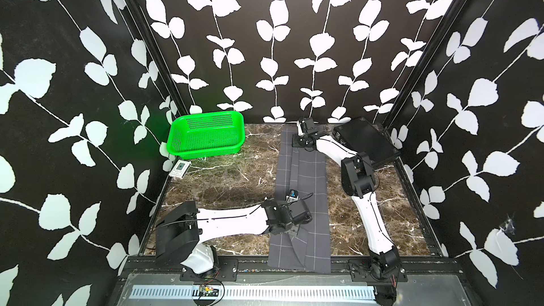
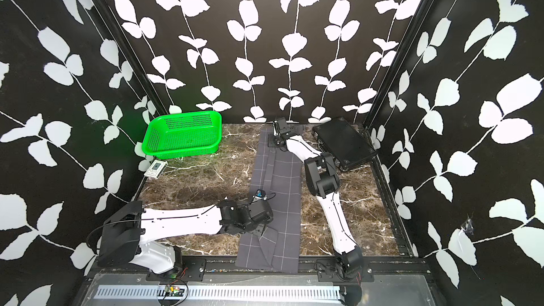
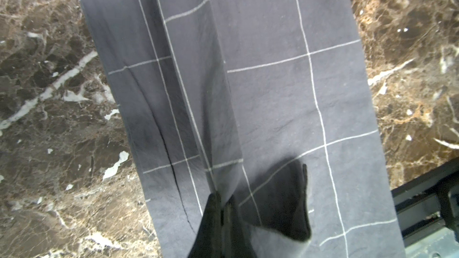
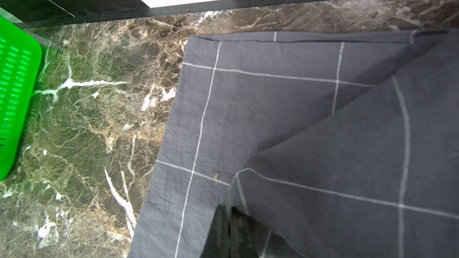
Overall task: Roll up the pillowcase
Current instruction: Fold the pillowcase.
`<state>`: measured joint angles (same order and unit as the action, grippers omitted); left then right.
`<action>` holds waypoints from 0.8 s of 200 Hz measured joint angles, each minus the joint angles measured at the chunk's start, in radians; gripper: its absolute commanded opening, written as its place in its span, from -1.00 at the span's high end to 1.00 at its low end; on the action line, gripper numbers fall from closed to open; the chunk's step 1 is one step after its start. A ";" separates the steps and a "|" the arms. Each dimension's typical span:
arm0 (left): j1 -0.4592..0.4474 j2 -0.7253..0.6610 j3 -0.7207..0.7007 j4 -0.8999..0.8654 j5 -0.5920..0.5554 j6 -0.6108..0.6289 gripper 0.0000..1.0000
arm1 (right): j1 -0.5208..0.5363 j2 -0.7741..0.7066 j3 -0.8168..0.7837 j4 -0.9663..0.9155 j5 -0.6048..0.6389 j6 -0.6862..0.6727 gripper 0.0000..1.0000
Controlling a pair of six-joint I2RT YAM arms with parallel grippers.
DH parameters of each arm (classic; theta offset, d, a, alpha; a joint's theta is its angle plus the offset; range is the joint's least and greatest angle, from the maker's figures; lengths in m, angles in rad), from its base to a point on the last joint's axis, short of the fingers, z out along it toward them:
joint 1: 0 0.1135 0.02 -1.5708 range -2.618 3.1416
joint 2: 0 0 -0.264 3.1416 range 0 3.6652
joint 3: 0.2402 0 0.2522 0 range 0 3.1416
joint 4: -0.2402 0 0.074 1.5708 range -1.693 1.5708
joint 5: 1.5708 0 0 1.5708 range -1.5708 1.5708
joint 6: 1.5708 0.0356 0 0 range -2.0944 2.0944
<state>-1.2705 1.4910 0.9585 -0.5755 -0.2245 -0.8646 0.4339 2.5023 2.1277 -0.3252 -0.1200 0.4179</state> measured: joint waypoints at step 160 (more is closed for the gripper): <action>0.005 -0.007 -0.034 -0.027 -0.007 -0.019 0.90 | 0.031 -0.051 0.031 -0.021 0.012 -0.010 0.92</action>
<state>-1.2652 1.4841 0.9249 -0.6025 -0.2317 -0.8833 0.4644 2.4516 2.1586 -0.3458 -0.1081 0.4076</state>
